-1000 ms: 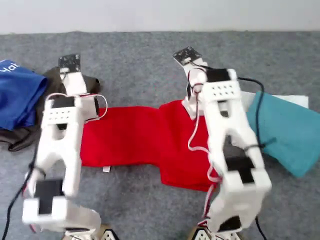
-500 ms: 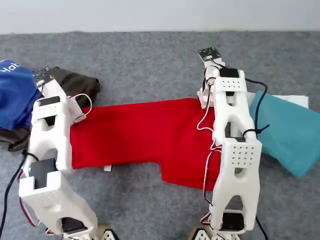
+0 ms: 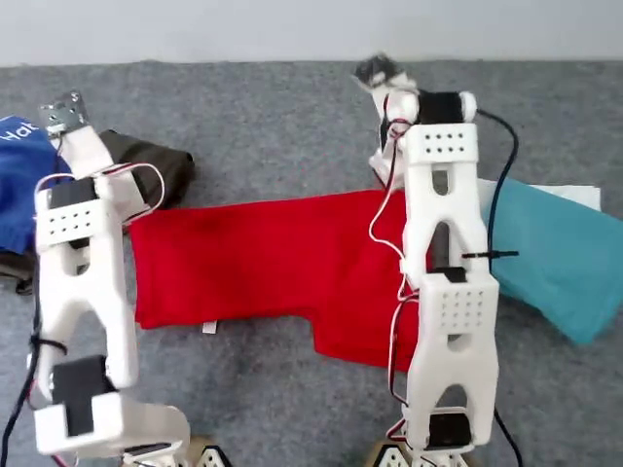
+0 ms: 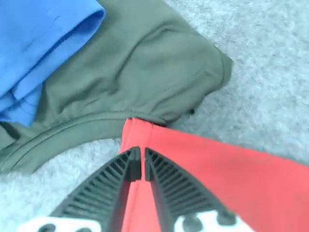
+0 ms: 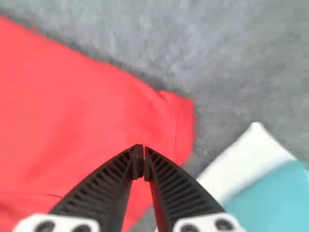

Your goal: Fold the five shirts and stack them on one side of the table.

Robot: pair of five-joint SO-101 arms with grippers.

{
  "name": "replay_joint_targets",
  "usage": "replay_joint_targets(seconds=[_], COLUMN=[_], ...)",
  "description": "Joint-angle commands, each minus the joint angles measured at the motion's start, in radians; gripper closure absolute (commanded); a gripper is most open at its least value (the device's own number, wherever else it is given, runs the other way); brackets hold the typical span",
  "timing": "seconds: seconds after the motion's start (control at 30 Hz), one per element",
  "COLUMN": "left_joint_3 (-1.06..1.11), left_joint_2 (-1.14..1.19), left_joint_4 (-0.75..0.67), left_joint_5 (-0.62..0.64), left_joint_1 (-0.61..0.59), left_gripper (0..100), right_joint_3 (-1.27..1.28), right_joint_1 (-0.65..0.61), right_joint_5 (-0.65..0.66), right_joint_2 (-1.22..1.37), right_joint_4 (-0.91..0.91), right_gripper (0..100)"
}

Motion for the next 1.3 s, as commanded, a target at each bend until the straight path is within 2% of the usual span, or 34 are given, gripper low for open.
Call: replay_joint_targets(seconds=[0.0,0.13,0.27,0.37,0.5,0.6,0.77,1.03,1.27], left_joint_3=[-0.038,-0.031,0.061,0.202,0.407,0.529,0.644,0.668,0.668], left_joint_2=[-0.087,-0.092,-0.12,-0.176,-0.278,-0.301,-0.299,-0.301,-0.301], left_joint_4=[0.066,0.103,0.087,0.008,-0.133,-0.238,-0.354,-0.379,-0.379], left_joint_5=[-0.017,-0.021,-0.084,-0.114,-0.12,-0.114,-0.046,-0.044,-0.046], left_joint_1=[-0.003,-0.008,0.006,0.017,0.015,0.021,0.017,0.015,0.015], left_gripper=[98,98,99,99,98,96,93,91,91], right_joint_3=[0.132,0.502,0.844,1.079,1.366,1.533,1.723,1.918,1.936], right_joint_1=[-0.047,-0.108,-0.15,-0.163,-0.228,-0.303,-0.372,-0.375,-0.421], right_joint_5=[0.028,0.164,0.351,0.457,0.528,0.529,0.517,0.427,0.414], right_joint_2=[-0.232,-0.489,-0.742,-0.921,-1.109,-1.201,-1.23,-1.029,-0.842], right_joint_4=[0.047,0.042,0.039,0.012,-0.007,-0.019,-0.122,-0.475,-0.611], right_gripper=[98.7,98.7,98.9,98.7,98.6,95.5,75.5,75.0,76.7])
